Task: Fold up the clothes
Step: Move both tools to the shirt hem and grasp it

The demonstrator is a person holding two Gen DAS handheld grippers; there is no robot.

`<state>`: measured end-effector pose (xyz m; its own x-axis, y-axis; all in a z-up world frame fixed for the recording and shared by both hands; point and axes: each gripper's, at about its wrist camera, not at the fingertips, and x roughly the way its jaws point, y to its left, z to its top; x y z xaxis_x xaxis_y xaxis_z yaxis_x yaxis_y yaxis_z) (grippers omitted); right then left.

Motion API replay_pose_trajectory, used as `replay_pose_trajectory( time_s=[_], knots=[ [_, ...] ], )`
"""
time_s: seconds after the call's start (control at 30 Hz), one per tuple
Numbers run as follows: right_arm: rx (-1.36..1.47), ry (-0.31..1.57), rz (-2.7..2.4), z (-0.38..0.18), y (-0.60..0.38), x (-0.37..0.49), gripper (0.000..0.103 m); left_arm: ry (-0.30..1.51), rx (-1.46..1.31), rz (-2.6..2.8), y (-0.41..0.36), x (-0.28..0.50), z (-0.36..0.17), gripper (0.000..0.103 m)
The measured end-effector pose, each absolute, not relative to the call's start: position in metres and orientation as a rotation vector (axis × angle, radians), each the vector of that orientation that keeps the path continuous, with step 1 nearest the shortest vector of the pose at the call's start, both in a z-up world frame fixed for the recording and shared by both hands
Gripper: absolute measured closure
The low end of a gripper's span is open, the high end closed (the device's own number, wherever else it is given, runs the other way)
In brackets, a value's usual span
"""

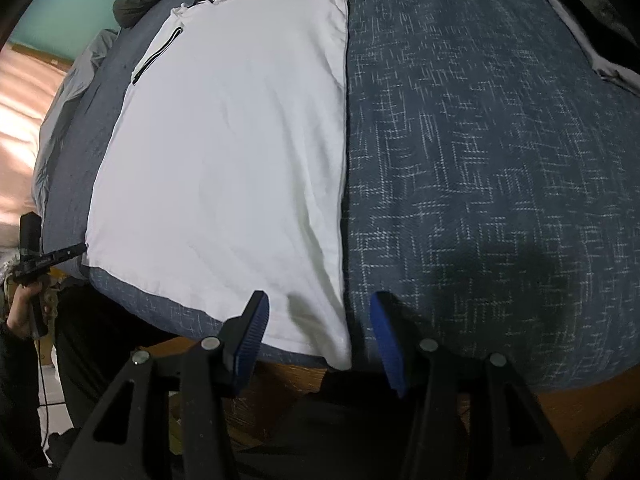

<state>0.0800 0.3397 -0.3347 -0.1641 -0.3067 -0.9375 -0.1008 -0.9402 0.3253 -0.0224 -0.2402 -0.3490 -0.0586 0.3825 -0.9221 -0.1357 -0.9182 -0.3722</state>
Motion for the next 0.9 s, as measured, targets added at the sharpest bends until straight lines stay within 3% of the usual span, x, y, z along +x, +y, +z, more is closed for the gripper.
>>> replay_pose_trajectory(
  time_s=[0.23,0.37,0.53,0.7,0.73,0.83,0.9],
  knots=[
    [1.967,-0.536,-2.236,-0.344,0.346,0.075,0.049,-0.310,-1.838,2.027,-0.238,-0.018,-0.351,0.048],
    [1.969,-0.553,-2.240,-0.344,0.349,0.075,0.049,-0.313,-1.818,2.023,-0.235,-0.014,-0.349,0.072],
    [1.954,-0.559,-2.235,-0.342,0.345,0.080,0.049,-0.283,-1.792,2.016,-0.234,-0.010,-0.344,0.086],
    [1.930,-0.584,-2.222,-0.343,0.345,0.082,0.051,-0.267,-1.786,2.015,-0.235,-0.007,-0.344,0.092],
    [1.926,-0.600,-2.220,-0.343,0.347,0.082,0.053,-0.262,-1.785,2.016,-0.236,-0.007,-0.344,0.093],
    [1.914,-0.596,-2.229,-0.340,0.352,0.080,0.083,-0.252,-1.769,2.029,-0.238,-0.008,-0.342,0.097],
    [1.899,-0.587,-2.237,-0.337,0.356,0.081,0.098,-0.243,-1.746,2.043,-0.237,-0.003,-0.337,0.099]
  ],
)
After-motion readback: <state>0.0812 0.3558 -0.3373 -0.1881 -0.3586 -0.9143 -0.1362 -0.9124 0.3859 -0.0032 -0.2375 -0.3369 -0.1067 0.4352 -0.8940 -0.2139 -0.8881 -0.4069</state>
